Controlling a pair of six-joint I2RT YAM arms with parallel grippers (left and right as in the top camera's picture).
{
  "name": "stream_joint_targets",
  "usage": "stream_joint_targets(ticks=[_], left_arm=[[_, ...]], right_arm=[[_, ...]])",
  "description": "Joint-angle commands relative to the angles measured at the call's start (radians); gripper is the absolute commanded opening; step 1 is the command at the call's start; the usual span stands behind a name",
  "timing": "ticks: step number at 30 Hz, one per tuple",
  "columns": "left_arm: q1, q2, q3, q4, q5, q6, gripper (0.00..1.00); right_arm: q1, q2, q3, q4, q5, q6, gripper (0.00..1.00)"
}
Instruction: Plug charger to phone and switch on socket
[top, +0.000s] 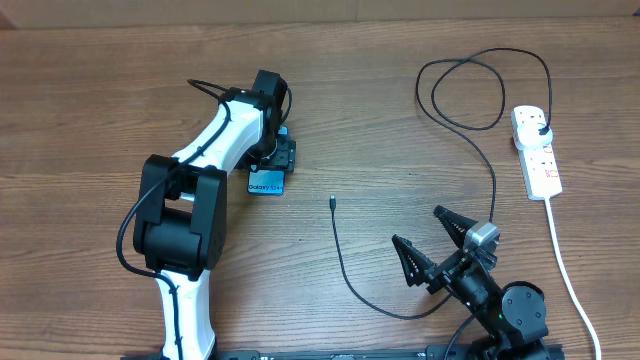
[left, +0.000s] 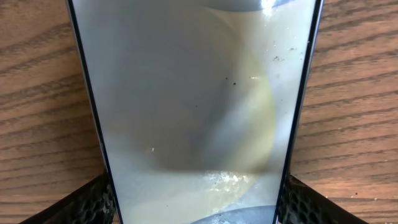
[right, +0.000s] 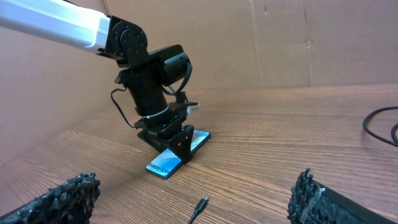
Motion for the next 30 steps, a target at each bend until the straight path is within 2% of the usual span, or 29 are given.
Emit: stream_joint_targets(ticks=[1,6,15,24,26,30], left_arm=[[0.0,0.022,-0.038,-0.015,-0.024,0.015,0.64],[0.0,0.022,-0.036,-0.018,-0.008,0.0,0.56],[0.0,0.022,0.023,-0.053,0.069,-0.035,0.34],[0.0,0.022,0.188,-0.206,0.141,-0.106,0.08],[0.0,0.022,0.222,-0.235,0.158,-0.13,0.04],[-0.003,0.022,0.277,-0.274,0.167,-0.172,0.04]], right_arm=[[0.003,-0.01,-0.01,0.006,0.003,-0.001,1.0],[0.003,-0.01,-0.01,0.006,0.003,-0.001,1.0],[0.003,-0.01,-0.01,0.006,0.003,-0.001,1.0],[0.003,-0.01,-0.01,0.006,0.003,-0.001,1.0],[0.003,-0.01,-0.01,0.006,0.003,-0.001,1.0],[0.003,-0.01,-0.01,0.008,-0.016,0.014,1.0]])
